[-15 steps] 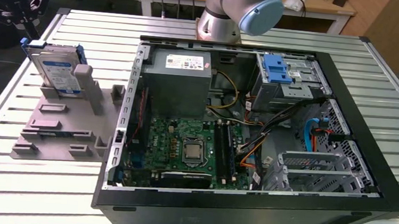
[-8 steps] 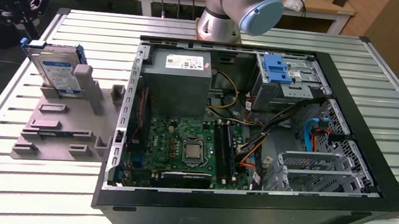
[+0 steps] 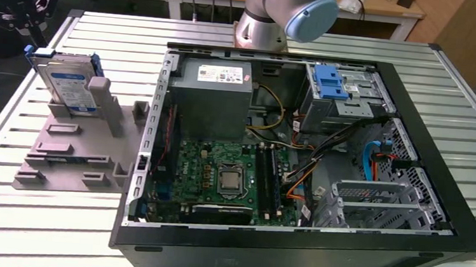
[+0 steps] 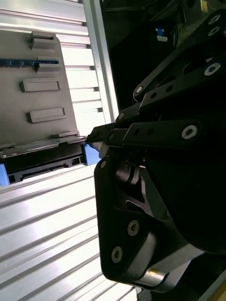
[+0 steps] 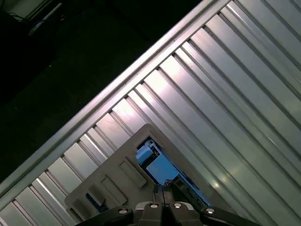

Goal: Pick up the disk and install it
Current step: 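Pick up the disk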

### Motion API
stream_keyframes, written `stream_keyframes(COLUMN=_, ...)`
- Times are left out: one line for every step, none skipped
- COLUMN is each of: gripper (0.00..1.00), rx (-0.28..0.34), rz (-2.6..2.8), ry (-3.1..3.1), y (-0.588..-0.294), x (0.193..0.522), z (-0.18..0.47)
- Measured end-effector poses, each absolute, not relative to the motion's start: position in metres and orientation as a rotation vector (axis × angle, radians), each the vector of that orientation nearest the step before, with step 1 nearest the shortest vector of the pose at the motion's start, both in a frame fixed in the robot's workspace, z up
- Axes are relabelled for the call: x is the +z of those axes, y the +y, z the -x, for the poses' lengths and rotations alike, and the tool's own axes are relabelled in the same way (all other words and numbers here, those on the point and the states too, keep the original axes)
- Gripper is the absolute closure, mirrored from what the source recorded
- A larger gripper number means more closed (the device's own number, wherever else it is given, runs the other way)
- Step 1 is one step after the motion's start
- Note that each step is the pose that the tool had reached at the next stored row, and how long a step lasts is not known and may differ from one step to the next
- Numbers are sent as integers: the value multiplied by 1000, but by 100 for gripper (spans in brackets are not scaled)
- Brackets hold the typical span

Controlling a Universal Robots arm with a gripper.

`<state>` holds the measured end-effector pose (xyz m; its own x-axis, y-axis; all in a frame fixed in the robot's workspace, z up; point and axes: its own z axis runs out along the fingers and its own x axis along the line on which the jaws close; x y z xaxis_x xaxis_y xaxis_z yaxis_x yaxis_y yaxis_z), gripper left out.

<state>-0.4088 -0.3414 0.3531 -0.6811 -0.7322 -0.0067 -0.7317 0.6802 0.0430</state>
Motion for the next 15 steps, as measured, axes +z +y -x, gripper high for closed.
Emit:
stream_keyframes(gripper=89, rx=-66, rz=-1276, ry=-2858, y=-341, x=353, z=409)
stream_keyframes(gripper=89, rx=-66, rz=-1301, ry=-2846, y=-341, x=353, z=409)
stream_keyframes(gripper=89, rx=-65, rz=-1328, ry=-2833, y=-341, x=353, z=409)
stream_keyframes(gripper=89, rx=-65, rz=-1353, ry=-2820, y=-341, x=353, z=409)
stream_keyframes(gripper=89, rx=-65, rz=-1378, ry=-2808, y=-341, x=353, z=409)
stream_keyframes(gripper=89, rx=-65, rz=-1404, ry=-2795, y=-341, x=353, z=409)
stream_keyframes(gripper=89, rx=-65, rz=-1429, ry=-2781, y=-341, x=353, z=409)
stream_keyframes(gripper=89, rx=-64, rz=-1454, ry=-2768, y=-341, x=353, z=409)
stream_keyframes(gripper=89, rx=-64, rz=-1479, ry=-2755, y=-341, x=353, z=409)
stream_keyframes(gripper=89, rx=-64, rz=-1503, ry=-2741, y=-341, x=352, z=409)
stream_keyframes(gripper=89, rx=-64, rz=-1529, ry=-2726, y=-341, x=352, z=409)
stream_keyframes(gripper=89, rx=-64, rz=-1553, ry=-2712, y=-341, x=352, z=409)
stream_keyframes(gripper=89, rx=-63, rz=-1577, ry=-2698, y=-341, x=352, z=409)
stream_keyframes(gripper=89, rx=-63, rz=-1601, ry=-2683, y=-341, x=352, z=409)
stream_keyframes(gripper=89, rx=-63, rz=-1625, ry=-2668, y=-341, x=352, z=409)
